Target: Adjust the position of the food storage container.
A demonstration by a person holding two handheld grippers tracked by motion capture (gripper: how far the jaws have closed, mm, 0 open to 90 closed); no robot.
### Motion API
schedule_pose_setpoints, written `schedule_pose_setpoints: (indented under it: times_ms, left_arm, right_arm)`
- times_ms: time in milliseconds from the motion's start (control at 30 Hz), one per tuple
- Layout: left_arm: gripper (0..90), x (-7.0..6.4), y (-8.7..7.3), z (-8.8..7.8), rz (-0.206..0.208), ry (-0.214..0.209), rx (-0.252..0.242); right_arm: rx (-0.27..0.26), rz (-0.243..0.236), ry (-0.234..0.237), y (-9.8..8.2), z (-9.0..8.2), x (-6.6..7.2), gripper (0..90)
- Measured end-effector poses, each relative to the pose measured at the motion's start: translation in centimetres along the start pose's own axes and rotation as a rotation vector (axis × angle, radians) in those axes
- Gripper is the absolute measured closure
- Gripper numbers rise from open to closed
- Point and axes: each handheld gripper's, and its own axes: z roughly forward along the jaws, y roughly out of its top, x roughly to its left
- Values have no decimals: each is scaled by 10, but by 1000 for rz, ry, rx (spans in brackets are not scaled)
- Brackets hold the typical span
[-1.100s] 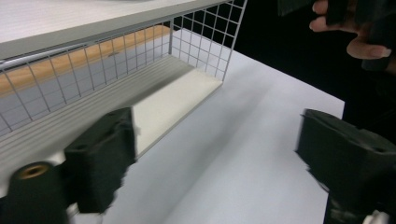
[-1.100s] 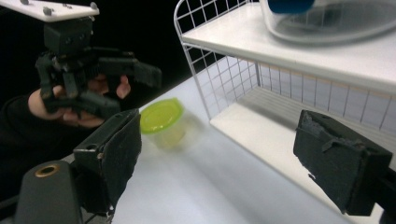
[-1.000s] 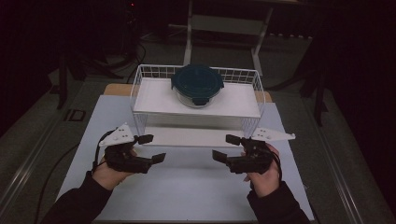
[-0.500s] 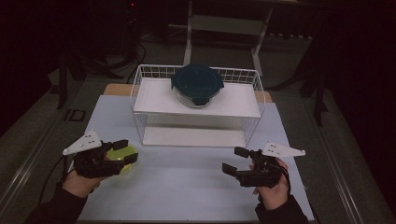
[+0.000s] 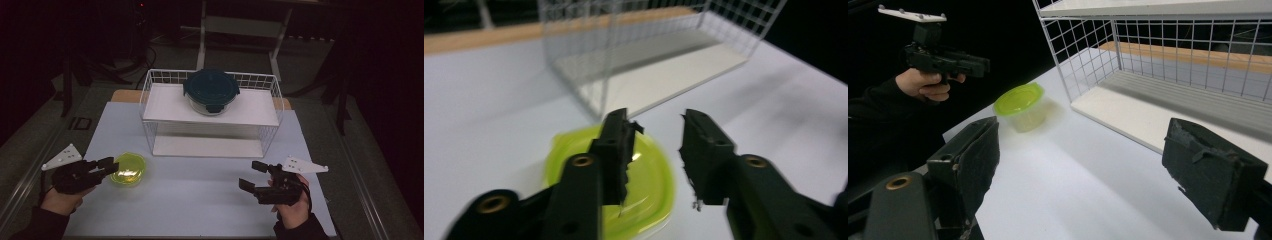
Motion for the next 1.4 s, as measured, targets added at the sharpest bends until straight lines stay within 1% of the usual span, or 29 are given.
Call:
schedule_pose_setpoints:
  times_ms: [100, 133, 233, 267, 300, 333, 367, 433, 467, 567, 600, 667, 733, 767, 833, 933, 967, 1000, 1033, 1133, 1167, 1267, 1300, 1367, 1400]
  left_arm:
    - [710, 10, -7, 0, -21, 34, 17]
    - [728, 14, -9, 0, -17, 46, 28]
    - [737, 23, -15, 2, -44, 84, 57]
    - [737, 26, -18, 4, -47, 100, 67]
    - [745, 29, -20, 5, -50, 103, 75]
    - [758, 29, -20, 5, -50, 103, 75]
    - [759, 34, -25, 8, -60, 113, 91]
    - [779, 40, -29, 11, -69, 120, 117]
    - [779, 42, -31, 13, -81, 120, 126]
    - [797, 51, -39, 19, -135, 99, 152]
    - [797, 53, -41, 22, -141, 99, 164]
    - [798, 56, -46, 28, -135, 109, 199]
    - [798, 56, -46, 28, -135, 109, 199]
    - [823, 56, -51, 35, -119, 109, 235]
    - [847, 56, -53, 39, -116, 115, 246]
    - [881, 56, -54, 42, -119, 97, 251]
    - [885, 55, -55, 43, -105, 94, 252]
    - [885, 53, -55, 44, -100, 83, 261]
    - [885, 51, -55, 46, -82, 78, 273]
    - [885, 47, -55, 48, -63, 65, 284]
    - [886, 46, -54, 49, -58, 67, 287]
    - [886, 42, -54, 50, -63, 55, 290]
    - [885, 40, -54, 51, -53, 43, 297]
    - [886, 35, -54, 53, -39, 34, 310]
    - [886, 33, -54, 55, -32, 21, 317]
  right_arm:
    - [2, 6, 2, -3, 1, -1, 151]
    - [5, 9, 2, -4, 1, -1, 151]
    - [7, 11, 0, -4, 0, -2, 151]
    - [7, 9, 0, -4, 0, -2, 151]
    - [4, 9, 0, -4, -1, -2, 151]
    - [4, 9, 0, -4, -1, -2, 151]
    - [0, 11, -1, -3, -2, -3, 151]
    - [1, 10, -5, -3, -3, -3, 152]
    - [0, 13, -2, -4, -3, -4, 152]
    - [6, 18, 0, -5, -4, -4, 152]
    - [5, 19, 1, -5, -4, -5, 152]
    - [6, 20, -2, -5, -4, -5, 152]
    - [4, 22, -2, -6, -4, -6, 152]
    - [9, 22, -3, -6, -4, -6, 152]
    - [10, 26, -2, -6, -4, -6, 152]
    - [15, 27, -3, -8, -3, -7, 152]
    - [14, 30, -1, -8, -3, -7, 152]
    - [14, 30, -1, -8, -3, -7, 152]
    - [14, 29, -2, -8, -3, -7, 152]
    - [15, 31, -2, -9, -3, -8, 152]
    - [16, 30, -3, -9, -3, -8, 152]
    - [17, 30, -3, -9, -3, -7, 152]
    - [17, 30, -4, -9, -3, -7, 152]
    - [15, 34, -1, -9, -3, -8, 152]
    - [13, 32, -2, -9, -4, -8, 153]
